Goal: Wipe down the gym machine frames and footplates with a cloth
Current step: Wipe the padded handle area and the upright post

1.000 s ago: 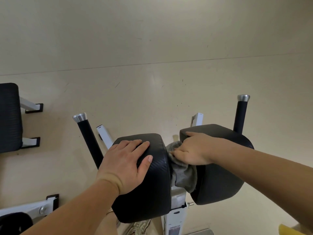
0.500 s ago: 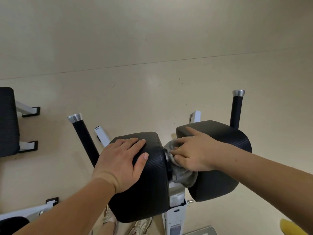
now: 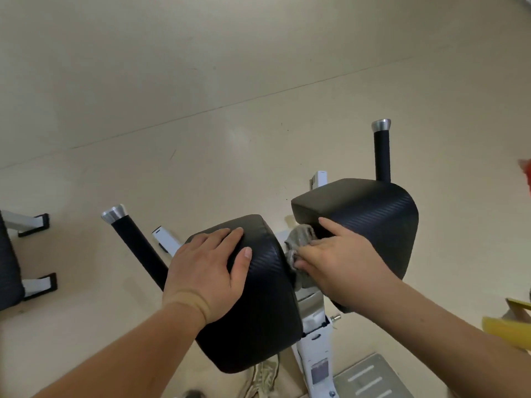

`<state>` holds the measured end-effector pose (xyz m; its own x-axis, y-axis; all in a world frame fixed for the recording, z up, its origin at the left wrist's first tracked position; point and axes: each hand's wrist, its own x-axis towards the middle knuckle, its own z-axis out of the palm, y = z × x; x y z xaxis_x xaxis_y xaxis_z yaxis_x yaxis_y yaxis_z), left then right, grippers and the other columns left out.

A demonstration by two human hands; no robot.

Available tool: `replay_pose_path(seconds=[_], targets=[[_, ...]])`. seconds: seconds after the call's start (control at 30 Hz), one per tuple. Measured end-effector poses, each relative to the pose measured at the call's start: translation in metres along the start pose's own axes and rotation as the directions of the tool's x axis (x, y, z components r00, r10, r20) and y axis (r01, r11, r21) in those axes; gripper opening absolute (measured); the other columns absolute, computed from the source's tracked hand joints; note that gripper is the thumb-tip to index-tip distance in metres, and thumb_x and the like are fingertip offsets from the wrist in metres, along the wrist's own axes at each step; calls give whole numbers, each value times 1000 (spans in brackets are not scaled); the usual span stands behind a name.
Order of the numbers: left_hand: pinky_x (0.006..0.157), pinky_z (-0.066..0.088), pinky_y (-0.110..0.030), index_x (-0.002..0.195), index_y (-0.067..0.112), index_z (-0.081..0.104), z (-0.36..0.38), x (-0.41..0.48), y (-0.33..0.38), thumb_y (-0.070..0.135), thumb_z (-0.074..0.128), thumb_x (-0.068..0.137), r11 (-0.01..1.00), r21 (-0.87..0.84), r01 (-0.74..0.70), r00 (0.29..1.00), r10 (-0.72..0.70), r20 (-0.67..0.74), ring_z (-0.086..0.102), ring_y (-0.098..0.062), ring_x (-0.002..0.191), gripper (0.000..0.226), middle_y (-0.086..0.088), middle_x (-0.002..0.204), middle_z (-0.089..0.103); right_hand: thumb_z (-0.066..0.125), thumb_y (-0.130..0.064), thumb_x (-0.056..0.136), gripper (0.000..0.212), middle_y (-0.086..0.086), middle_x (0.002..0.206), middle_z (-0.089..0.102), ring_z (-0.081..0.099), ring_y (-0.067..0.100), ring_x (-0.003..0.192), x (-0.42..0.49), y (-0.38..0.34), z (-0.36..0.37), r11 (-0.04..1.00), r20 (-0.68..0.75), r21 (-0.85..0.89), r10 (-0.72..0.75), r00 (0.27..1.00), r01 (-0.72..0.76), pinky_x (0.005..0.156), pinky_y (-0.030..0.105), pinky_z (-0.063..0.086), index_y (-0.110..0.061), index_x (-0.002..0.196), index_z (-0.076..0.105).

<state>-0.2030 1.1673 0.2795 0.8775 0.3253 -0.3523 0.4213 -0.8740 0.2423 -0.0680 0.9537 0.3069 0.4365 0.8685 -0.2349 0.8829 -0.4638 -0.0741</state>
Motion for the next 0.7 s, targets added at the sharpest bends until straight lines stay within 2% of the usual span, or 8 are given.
replay_pose_path(seconds=[0.07,0.17,0.27,0.33,0.4,0.57,0.63,0.7], targets=[[116,35,-37,155,38,38,-1,0,0,65,1,98,1000,8,-13,1000,13,-2,42,-14,140,73,15,154,48,58,-38,100,21,-12,76,71,67,10,69,-38,-23,10,965,-136,177,217,967,-192,90,21,48,-30,84,69],[117,34,-38,157,38,33,0,1,-1,64,4,100,1000,8,-25,999,24,20,40,-15,141,69,14,155,45,54,-40,103,23,-12,73,70,57,8,57,-70,-64,28,744,-208,432,632,747,-510,52,9,29,-29,98,74],[114,36,-39,157,37,32,-1,-1,0,62,7,101,1000,10,-28,1000,27,10,42,-17,140,66,14,155,46,62,-36,100,23,-18,82,70,63,1,68,-59,-98,54,338,-61,690,908,414,-641,60,12,49,-31,118,75],[110,39,-38,157,37,32,-1,0,0,61,7,101,999,13,-36,999,36,6,44,-17,138,65,14,154,46,60,-32,102,30,-29,97,65,62,-13,87,-37,-118,67,8,152,874,946,288,-486,86,16,56,-37,130,68],[108,41,-37,156,37,34,-1,0,1,61,7,102,999,7,-43,999,43,0,45,-17,136,65,14,153,47,50,-33,106,38,-32,122,57,49,-18,111,-16,-129,77,-107,249,905,918,308,-411,106,17,44,-41,143,54],[104,44,-37,154,38,37,2,1,0,61,7,101,999,7,-50,999,50,-18,47,-17,134,65,14,150,50,47,-15,108,72,0,172,9,16,19,157,-8,-118,111,10,281,806,874,397,-593,126,38,24,-22,164,3],[104,44,-37,154,38,38,2,1,0,62,6,101,999,1,-54,998,54,-18,47,-17,134,66,14,150,51,26,-40,111,53,-7,170,6,8,11,156,-14,-120,115,91,225,875,792,568,-475,129,40,14,-31,160,7],[105,44,-37,154,38,38,2,0,0,62,6,101,998,-4,-57,998,57,-21,47,-17,134,66,14,150,50,3,-78,92,77,-10,168,7,4,8,156,-21,-122,123,86,152,924,811,565,-372,129,39,6,-38,157,11]])
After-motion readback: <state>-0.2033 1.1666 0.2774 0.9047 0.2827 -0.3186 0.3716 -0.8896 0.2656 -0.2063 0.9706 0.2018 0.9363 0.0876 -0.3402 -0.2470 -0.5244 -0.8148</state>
